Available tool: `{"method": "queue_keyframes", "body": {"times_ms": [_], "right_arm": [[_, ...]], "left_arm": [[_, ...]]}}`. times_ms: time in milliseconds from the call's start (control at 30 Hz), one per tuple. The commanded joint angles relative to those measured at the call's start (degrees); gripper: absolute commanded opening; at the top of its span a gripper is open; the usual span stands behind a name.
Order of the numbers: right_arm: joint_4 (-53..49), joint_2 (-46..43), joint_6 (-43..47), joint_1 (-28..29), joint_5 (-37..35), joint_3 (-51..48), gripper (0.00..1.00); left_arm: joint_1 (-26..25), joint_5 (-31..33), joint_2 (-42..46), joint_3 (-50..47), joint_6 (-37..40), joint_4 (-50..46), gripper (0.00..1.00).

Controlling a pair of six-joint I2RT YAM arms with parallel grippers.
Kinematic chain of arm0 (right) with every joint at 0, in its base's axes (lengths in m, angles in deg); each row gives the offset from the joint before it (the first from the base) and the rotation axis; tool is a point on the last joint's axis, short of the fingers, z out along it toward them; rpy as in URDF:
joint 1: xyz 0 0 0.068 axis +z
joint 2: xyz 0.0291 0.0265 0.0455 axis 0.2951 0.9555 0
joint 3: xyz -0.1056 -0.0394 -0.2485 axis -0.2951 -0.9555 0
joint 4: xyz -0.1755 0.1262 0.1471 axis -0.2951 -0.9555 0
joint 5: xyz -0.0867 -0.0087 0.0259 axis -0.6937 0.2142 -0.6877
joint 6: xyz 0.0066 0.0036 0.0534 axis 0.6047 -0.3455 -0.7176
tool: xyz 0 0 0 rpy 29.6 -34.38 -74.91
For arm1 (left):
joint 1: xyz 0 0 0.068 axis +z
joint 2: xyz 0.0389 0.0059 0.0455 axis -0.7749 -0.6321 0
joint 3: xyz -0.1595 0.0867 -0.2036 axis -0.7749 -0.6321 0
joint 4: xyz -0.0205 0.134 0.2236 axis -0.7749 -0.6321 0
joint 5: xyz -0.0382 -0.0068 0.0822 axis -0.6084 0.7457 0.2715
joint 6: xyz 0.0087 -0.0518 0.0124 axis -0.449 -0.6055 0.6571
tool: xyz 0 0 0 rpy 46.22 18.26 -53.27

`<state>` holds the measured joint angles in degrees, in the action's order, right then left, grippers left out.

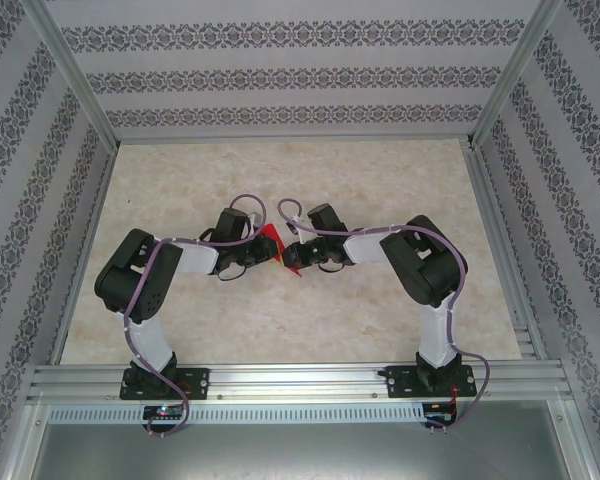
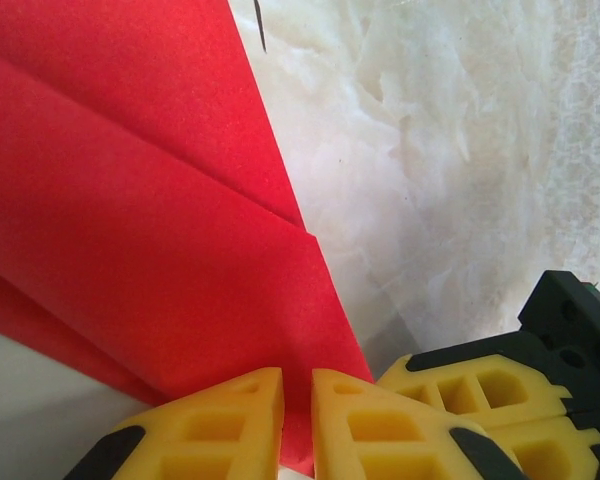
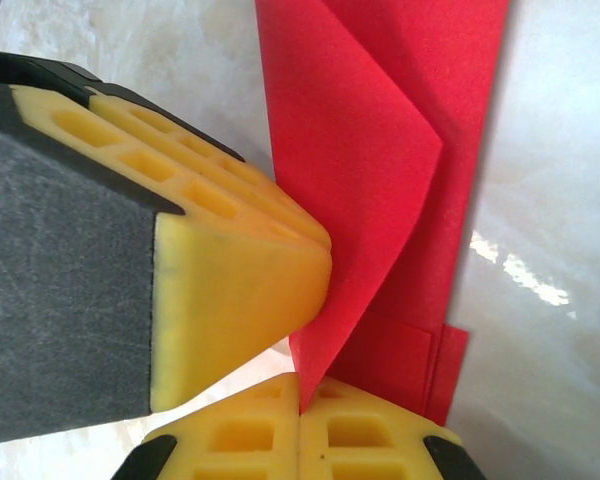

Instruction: Fold a paper plane with a square sheet of paper (pick it up from the middle)

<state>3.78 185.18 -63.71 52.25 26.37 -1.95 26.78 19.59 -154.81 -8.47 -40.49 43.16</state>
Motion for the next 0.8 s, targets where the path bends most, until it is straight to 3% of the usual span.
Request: {"method": "queue_keyframes", "body": {"times_ms": [0, 367, 767], "right_arm": [[-4.56, 3.02, 0.3, 0.05, -0.89, -0.32, 0.05], [-5.25, -1.17, -3.94, -1.11, 4.68, 0.8, 0.16], [-8.52, -3.93, -7.05, -1.36, 5.37, -0.45, 0.15]], "left_arm": [[0.59, 0.34, -1.38, 1.17, 1.0, 0.67, 0.17], [1.42, 1.38, -2.85, 1.24, 0.45, -1.57, 0.16], [1.74, 0.94, -3.94, 0.66, -0.29, -1.37, 0.16]]}}
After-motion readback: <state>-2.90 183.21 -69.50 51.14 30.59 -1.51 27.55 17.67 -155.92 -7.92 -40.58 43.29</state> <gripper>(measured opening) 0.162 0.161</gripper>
